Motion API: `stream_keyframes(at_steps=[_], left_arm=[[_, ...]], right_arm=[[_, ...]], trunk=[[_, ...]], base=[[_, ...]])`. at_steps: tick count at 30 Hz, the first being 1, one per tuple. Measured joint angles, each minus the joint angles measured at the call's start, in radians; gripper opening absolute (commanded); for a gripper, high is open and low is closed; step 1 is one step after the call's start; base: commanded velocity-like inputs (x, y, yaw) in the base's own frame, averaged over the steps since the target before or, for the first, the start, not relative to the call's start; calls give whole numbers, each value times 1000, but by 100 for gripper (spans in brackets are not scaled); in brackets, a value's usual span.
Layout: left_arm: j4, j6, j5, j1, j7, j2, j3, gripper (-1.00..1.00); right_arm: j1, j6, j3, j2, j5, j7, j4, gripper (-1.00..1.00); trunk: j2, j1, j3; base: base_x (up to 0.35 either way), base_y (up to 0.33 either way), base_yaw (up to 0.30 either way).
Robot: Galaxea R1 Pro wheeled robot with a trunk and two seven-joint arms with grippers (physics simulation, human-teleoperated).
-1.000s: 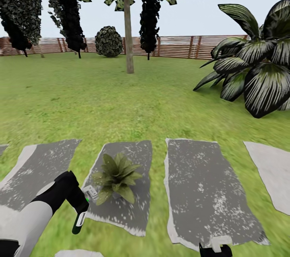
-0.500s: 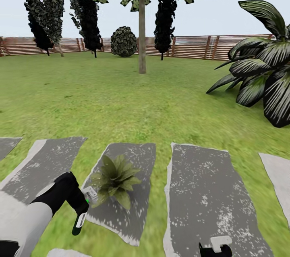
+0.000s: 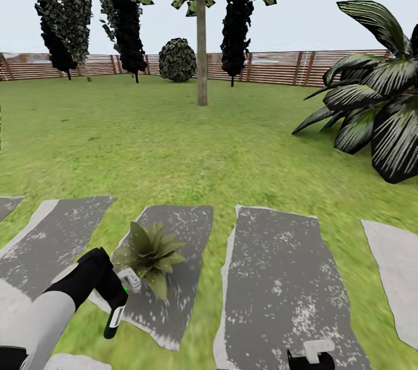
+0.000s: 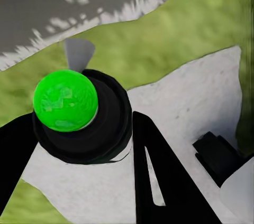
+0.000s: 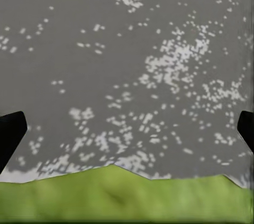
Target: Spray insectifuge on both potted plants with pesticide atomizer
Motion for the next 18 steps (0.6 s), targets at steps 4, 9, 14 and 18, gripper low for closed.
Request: stream_keyframes(at_steps=[4,9,14,18], left_arm=[[0,0,0,0,0,0,0,-100],[0,0,-1,0,-1,1,-1,-100],[10,0,-3,6,27,3,-5,-100],[14,2,5,6,94,1,-3,-100]], right_arm=[[0,-1,0,1,0,-1,0,100],[0,-1,0,2,0,0,0,100],[0,0,0,2,0,0,1,100],[0,1,0,2,0,0,2,100]], trunk=[[0,0,0],[0,0,0],[0,0,0],[0,0,0]], base=[[-94,-273,244],[-18,-202,274],[-1,-23,277],[0,-2,277]])
